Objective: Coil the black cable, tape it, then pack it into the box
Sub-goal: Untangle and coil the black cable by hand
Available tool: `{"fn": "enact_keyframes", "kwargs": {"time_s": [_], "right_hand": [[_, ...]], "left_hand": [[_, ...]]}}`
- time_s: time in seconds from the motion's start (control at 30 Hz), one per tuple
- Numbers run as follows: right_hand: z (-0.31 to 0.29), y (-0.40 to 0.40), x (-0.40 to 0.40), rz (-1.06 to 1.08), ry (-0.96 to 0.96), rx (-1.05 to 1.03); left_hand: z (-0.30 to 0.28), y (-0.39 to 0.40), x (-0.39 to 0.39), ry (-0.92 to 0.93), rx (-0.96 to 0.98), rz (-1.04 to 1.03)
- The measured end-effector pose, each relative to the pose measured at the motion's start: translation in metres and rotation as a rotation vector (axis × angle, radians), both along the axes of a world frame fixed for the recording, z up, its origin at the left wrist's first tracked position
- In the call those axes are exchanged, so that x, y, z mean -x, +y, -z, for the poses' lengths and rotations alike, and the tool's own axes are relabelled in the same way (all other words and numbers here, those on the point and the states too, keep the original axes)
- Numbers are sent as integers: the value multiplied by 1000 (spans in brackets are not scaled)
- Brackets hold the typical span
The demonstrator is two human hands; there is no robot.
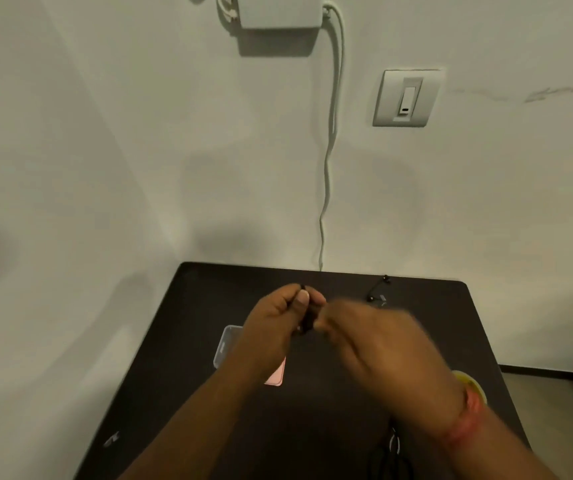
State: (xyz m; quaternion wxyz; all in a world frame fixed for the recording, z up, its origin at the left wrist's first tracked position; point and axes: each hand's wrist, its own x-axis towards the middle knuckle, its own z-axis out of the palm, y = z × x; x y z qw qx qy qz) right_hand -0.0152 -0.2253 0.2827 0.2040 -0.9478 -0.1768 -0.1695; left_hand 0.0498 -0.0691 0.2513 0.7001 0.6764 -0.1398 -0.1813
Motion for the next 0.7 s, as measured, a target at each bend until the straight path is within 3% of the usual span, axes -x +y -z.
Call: {"fn": "enact_keyframes", "kwargs": {"time_s": [0.1, 0.17, 0.27, 0.33, 0.5, 0.63, 0.7], "right_hand": [[-15, -17, -38, 17, -25, -56], [2, -24, -57, 16, 65, -158], [42, -18, -52, -33, 215, -306], [61, -5, -31, -95, 220, -279], [30, 14, 3, -118, 162, -145], [-19, -2, -23, -81, 79, -212], [-21, -14, -47, -50, 65, -280]], "left_hand": [[-1, -5, 24, 53, 86, 112], [-9, -6, 34, 64, 174, 140], [-26, -9, 31, 82, 325, 89], [-34, -6, 19, 69, 362, 8], [-17, 4, -11, -16, 161, -113], [-3, 3, 2, -11, -8, -7], [-6, 1, 15, 31, 7, 92]]}}
